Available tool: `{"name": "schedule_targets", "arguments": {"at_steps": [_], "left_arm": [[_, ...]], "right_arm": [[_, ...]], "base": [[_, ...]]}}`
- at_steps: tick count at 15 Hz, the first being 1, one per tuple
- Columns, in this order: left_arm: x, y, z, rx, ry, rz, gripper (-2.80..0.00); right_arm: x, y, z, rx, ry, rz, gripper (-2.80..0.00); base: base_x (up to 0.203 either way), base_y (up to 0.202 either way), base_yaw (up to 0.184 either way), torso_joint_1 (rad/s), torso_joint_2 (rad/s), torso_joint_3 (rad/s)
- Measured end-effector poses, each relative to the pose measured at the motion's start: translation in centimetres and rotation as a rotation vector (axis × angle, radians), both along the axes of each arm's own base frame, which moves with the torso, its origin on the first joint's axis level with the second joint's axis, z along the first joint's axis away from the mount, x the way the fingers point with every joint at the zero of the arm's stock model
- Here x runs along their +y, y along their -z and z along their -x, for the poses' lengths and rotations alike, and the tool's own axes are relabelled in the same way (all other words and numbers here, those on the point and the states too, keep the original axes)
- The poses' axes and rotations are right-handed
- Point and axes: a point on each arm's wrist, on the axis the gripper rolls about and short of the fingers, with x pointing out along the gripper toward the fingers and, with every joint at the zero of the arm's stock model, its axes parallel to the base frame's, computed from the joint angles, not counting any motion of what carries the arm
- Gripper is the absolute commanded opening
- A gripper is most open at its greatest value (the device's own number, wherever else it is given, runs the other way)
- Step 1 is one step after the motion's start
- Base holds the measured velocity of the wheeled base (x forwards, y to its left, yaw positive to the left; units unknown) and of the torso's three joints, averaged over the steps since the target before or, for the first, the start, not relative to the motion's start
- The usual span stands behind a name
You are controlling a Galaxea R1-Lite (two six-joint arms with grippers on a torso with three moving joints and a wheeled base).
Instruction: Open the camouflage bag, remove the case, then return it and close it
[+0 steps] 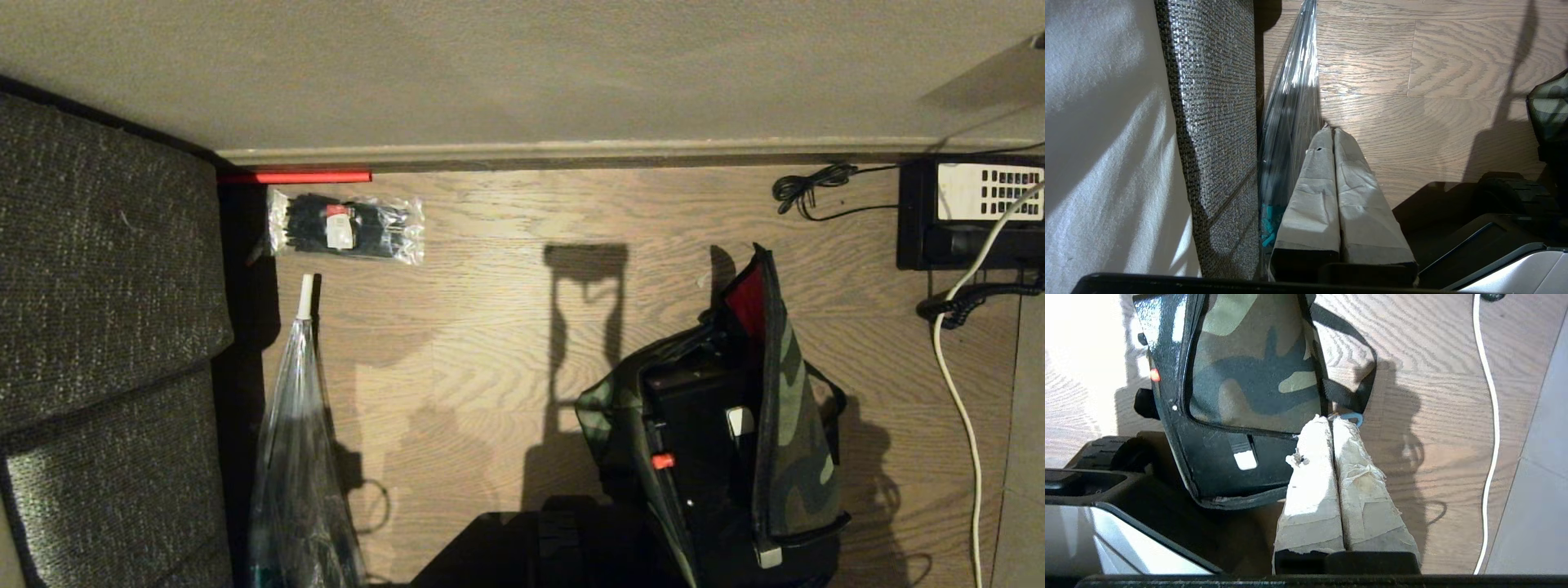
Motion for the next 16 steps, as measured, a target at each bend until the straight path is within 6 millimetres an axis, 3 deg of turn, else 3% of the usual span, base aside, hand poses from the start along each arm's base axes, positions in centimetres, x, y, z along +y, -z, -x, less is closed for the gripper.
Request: {"name": "schedule_targets", "arguments": {"at_steps": [4, 16], "left_arm": [[0.00, 0.07, 0.00, 0.007, 0.001, -0.020, -2.80], [0.00, 0.03, 0.00, 0.003, -0.002, 0.014, -2.80]], "right_arm": [[0.00, 0.01, 0.08, -0.011, -0.001, -0.001, -2.80], [0.00, 0.03, 0.09, -0.016, -0.001, -0.001, -2.80]], "base": [[0.000, 0.000, 0.000, 0.002, 0.00, 0.031], [0.000, 0.000, 0.000, 0.002, 0.00, 0.198]]}}
